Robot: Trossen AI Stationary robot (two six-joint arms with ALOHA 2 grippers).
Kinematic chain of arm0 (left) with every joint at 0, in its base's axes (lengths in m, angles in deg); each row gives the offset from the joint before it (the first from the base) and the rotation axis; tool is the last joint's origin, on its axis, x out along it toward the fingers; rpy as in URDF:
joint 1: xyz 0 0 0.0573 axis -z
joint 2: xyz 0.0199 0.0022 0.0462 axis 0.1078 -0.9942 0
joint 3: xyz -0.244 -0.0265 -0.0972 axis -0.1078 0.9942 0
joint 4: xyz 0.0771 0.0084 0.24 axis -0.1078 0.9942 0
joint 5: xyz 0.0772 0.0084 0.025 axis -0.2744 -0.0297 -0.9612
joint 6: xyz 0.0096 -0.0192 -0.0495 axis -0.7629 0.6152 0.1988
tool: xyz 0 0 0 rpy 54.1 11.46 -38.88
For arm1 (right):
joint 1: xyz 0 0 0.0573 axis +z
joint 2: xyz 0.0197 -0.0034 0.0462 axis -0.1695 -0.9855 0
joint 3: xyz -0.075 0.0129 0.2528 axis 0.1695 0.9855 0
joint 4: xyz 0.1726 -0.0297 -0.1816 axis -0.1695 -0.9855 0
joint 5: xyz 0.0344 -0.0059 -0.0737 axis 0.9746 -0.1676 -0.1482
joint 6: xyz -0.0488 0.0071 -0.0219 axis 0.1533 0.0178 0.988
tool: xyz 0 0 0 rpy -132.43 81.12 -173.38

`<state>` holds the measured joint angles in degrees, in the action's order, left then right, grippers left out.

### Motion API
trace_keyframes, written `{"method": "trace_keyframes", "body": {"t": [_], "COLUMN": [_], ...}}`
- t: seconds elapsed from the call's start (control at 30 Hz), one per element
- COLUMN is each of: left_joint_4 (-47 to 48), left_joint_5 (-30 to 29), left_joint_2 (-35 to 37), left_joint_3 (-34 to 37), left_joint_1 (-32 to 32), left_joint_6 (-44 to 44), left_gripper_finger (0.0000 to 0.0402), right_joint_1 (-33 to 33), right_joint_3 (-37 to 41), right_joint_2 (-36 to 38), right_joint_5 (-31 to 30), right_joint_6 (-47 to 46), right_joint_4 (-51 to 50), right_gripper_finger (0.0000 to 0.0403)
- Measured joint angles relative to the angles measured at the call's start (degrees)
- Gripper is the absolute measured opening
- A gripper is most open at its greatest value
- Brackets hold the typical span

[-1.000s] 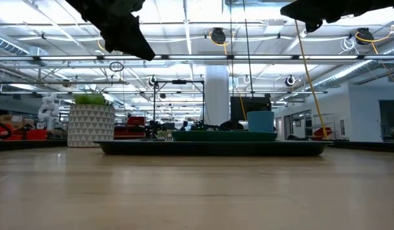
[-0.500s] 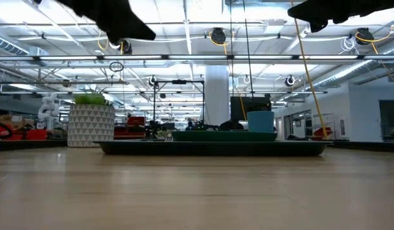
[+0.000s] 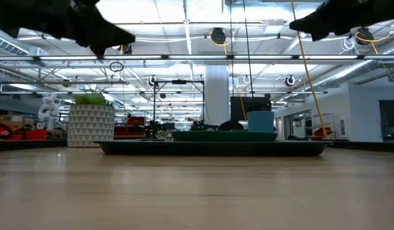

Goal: Pick and place plate/cup/fork/spoon on tray
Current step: Return to Home Position

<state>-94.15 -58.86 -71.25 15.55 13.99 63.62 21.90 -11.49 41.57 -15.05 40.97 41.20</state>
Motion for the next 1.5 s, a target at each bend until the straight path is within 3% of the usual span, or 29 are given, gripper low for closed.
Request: {"method": "trace_keyframes", "body": {"t": [0.2,0.7,1.13,1.5], "left_joint_4": [-1.8,-13.3,-11.6,-9.9], "left_joint_5": [2.0,5.0,5.0,6.5], "left_joint_2": [5.5,15.2,16.7,24.2], "left_joint_3": [6.2,20.6,20.7,20.7], "left_joint_1": [0.1,0.0,0.0,-0.6], "left_joint_6": [0.4,-0.7,-4.0,-7.4], "left_gripper_finger": [0.0004,0.0004,0.0009,0.0008], "right_joint_1": [0.0,-0.1,-0.1,-0.1], "right_joint_3": [6.3,15.0,19.7,22.2], "right_joint_2": [2.1,8.2,12.2,17.9], "right_joint_5": [1.7,7.5,7.4,7.3], "right_joint_6": [1.7,-0.2,-1.4,-1.3], "right_joint_4": [6.9,10.2,10.6,9.6], "right_gripper_finger": [0.0,0.0,0.0,0.0]}}
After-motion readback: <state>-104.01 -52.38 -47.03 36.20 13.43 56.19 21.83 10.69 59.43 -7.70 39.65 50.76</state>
